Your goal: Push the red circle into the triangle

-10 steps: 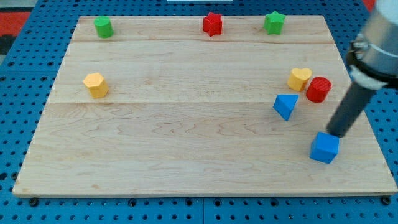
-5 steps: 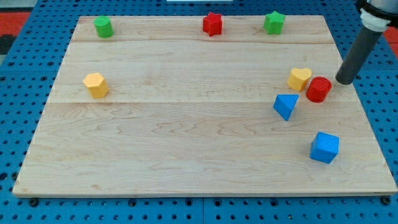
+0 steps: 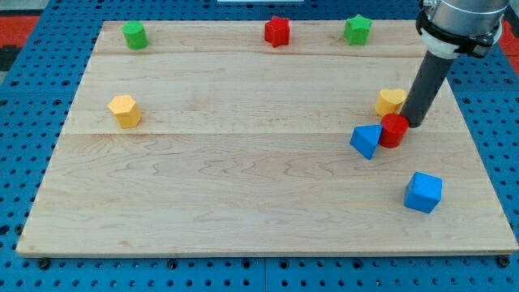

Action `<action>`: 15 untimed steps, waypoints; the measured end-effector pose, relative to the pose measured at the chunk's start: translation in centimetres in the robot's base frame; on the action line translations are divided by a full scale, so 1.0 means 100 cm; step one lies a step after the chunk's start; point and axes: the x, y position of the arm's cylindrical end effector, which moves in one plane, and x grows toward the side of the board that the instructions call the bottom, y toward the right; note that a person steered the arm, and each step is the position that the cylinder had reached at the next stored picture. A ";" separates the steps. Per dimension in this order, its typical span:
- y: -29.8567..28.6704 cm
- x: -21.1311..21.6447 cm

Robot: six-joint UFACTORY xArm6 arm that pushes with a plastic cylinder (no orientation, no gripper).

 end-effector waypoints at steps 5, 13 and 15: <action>-0.017 0.027; -0.017 0.065; 0.002 0.077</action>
